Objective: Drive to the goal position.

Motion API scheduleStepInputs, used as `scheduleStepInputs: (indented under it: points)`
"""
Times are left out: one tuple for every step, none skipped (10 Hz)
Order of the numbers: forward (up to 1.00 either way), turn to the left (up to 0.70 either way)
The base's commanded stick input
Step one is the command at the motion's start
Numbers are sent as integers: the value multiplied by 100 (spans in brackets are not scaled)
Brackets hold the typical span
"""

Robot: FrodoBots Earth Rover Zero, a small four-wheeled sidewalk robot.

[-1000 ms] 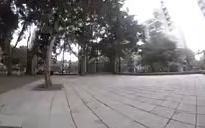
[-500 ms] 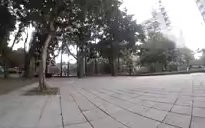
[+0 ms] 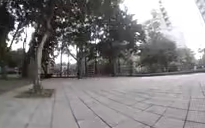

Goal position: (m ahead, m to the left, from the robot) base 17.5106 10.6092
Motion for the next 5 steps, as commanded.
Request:
scheduleStepInputs:
  points:
    - [70, 12]
    - [70, 12]
    - [70, 12]
    - [70, 12]
    - [70, 12]
